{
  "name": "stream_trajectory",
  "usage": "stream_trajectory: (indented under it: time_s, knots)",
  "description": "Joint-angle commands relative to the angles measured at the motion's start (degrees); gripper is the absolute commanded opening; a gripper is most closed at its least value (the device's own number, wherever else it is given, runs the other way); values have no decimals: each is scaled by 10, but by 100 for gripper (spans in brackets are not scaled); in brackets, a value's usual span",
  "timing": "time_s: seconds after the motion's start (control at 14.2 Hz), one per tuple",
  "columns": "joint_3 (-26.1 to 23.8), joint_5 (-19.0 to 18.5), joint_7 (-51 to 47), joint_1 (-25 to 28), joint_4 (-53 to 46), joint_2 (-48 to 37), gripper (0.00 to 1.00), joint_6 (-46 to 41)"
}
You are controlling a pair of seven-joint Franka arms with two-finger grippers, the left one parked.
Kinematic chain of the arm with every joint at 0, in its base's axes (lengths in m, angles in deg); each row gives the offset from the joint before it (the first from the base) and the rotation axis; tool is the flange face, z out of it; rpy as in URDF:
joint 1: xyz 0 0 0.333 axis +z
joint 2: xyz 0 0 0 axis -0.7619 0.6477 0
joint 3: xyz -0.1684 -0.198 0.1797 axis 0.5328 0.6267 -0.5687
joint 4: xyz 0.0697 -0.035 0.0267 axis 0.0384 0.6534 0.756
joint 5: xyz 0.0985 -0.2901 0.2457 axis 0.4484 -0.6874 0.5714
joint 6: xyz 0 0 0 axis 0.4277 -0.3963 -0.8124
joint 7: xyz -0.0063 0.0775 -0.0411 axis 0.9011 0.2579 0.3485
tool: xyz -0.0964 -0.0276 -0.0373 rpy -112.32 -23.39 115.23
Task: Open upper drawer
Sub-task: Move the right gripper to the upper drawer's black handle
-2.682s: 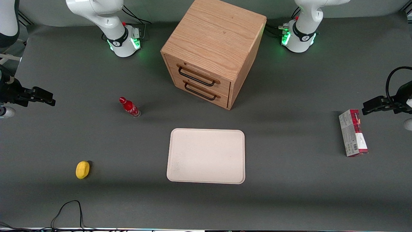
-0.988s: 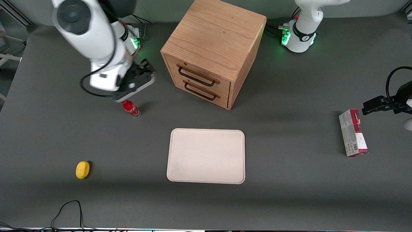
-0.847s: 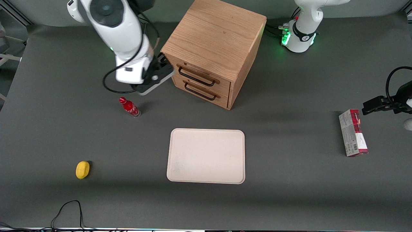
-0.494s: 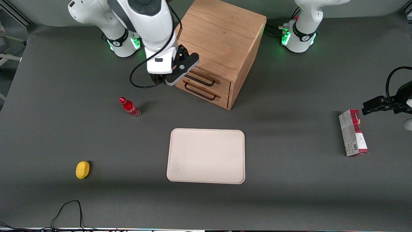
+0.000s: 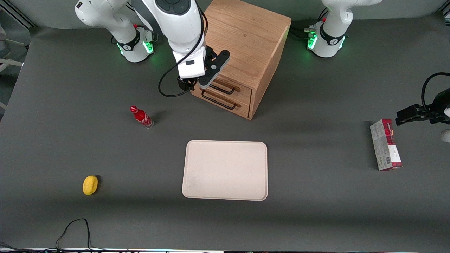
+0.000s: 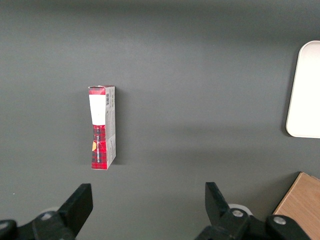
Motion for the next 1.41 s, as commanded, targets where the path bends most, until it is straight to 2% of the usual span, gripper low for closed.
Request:
stream_trajectory:
  time_s: [0.0, 0.14, 0.28, 1.34]
  knots:
    - [6, 34, 58, -2, -14, 8, 100, -1]
    - [9, 55, 99, -4, -13, 11, 100, -1]
    - [12, 60, 111, -8, -12, 11, 100, -1]
    - [12, 50, 113, -2, 121, 10, 100, 145]
